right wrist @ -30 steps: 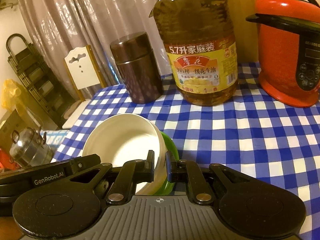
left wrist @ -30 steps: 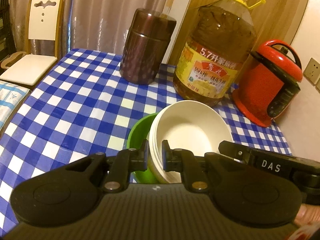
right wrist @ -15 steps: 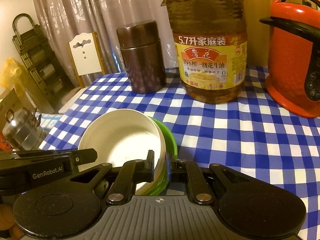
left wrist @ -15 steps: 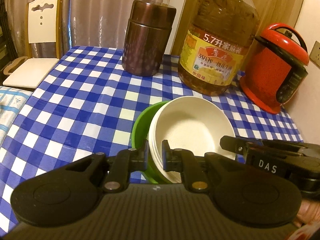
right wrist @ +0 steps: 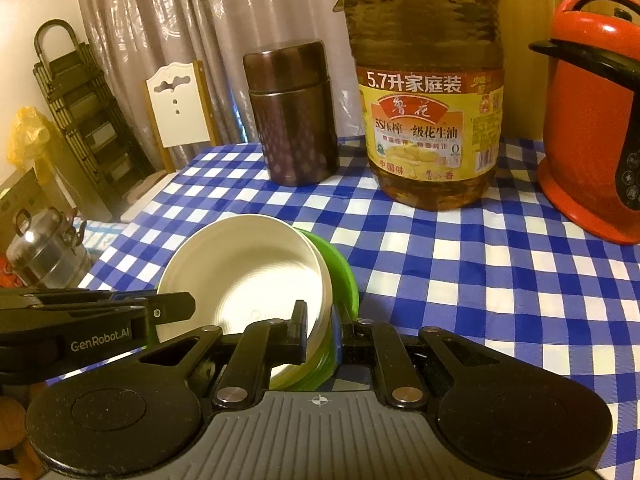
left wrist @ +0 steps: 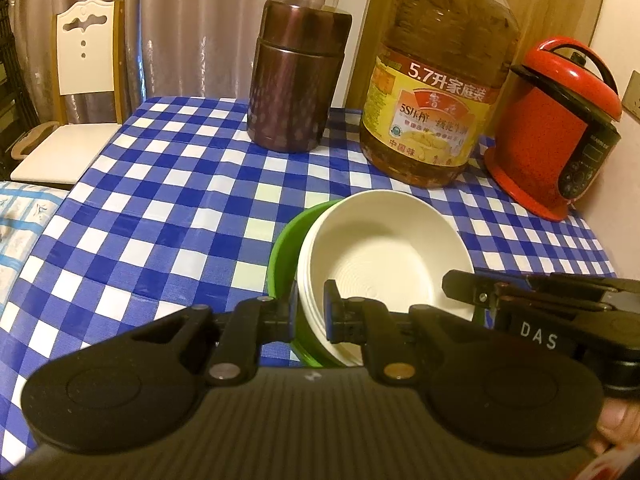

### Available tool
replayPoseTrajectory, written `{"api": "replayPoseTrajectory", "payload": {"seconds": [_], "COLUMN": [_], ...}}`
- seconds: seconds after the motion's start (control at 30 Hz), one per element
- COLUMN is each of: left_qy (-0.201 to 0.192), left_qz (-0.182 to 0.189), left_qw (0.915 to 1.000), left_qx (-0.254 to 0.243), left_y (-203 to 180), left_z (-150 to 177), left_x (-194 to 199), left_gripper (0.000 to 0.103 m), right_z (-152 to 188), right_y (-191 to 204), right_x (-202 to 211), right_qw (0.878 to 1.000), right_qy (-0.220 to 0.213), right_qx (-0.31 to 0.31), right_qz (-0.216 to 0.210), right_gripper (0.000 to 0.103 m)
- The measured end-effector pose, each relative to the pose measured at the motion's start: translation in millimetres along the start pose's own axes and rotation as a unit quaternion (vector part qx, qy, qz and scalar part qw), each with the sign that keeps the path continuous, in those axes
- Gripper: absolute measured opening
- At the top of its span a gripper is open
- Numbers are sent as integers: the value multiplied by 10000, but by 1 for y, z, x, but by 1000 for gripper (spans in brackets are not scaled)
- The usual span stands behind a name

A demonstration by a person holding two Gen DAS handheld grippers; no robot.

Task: Organize plates and bowls
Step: 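Lower the cream-white bowl into the green bowl and open the left gripper, then withdraw the left gripper from the nested bowls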

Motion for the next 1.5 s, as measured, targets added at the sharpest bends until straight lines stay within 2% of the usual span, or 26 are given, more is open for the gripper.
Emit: {"api": "replayPoseTrajectory", "payload": {"seconds": [0.3, 0.43, 0.67, 0.8, 0.93, 1.1, 1.27, 1.37, 1.5], "left_qy": [-49, -163, -357, -468, -413, -367, -113, -58, -79], "left_qz": [1, 53, 113, 50, 93, 141, 359, 323, 291], "left_qw": [10000, 9998, 9993, 9989, 9990, 9987, 9986, 9992, 9993], "left_qx": [-80, -129, -92, 19, 126, 316, 358, 229, 222], "left_y": [0, -2, -1, 5, 14, 27, 23, 20, 18], "left_z": [0, -3, -8, -11, -10, -3, 10, 15, 15], "left_x": [0, 3, 8, 13, 18, 24, 26, 26, 24], "left_gripper": [14, 24, 28, 30, 35, 35, 37, 39, 39], "right_z": [-1, -1, -6, -9, -10, -8, 4, 14, 23], "right_y": [-5, -6, -9, -13, -14, -14, -8, -3, 2], "right_x": [-2, -1, 6, 12, 20, 33, 37, 36, 31], "right_qw": [9995, 9990, 9974, 9963, 9959, 9952, 9983, 9995, 9996], "right_qy": [-20, -30, -217, -314, -379, -479, -307, -228, -156], "right_qx": [-247, -362, -579, -706, -732, -769, -452, -182, -146], "right_qz": [-202, -274, -376, -367, -375, -383, -212, -95, -192], "right_gripper": [14, 16, 26, 28, 29, 30, 36, 42, 44]}}
Point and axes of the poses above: each gripper's, at about its wrist camera, not at the fingertips, and x roughly against the way its jaws point, y to its left, z to its underside, the point moved 10 cm from there along -x, roughly the way its jaws point, and after that the axes turned 4 degrees about x, right-handed, at the moved point
